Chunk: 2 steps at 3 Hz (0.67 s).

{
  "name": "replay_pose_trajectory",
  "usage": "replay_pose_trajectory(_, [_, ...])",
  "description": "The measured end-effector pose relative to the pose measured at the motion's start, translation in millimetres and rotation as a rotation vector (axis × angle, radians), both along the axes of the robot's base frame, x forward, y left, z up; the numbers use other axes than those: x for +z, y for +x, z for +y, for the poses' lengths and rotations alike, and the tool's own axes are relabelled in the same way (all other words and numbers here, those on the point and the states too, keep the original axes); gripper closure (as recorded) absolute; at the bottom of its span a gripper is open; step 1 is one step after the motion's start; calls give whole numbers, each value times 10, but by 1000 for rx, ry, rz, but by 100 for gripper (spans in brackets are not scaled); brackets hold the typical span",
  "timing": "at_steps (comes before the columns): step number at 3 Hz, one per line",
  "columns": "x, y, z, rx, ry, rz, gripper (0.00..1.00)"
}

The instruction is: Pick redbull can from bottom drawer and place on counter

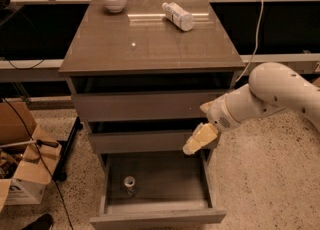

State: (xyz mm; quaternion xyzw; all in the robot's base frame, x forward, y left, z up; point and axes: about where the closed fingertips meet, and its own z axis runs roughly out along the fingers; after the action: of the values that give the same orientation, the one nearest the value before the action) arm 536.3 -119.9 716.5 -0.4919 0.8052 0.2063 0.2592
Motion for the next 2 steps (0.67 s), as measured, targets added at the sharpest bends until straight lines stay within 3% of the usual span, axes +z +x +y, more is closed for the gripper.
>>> replay_pose_trajectory(1, [-100, 7, 10, 1, 7, 17, 0])
replay_pose_trajectory(2, [-275, 54, 226, -7, 71, 40, 0])
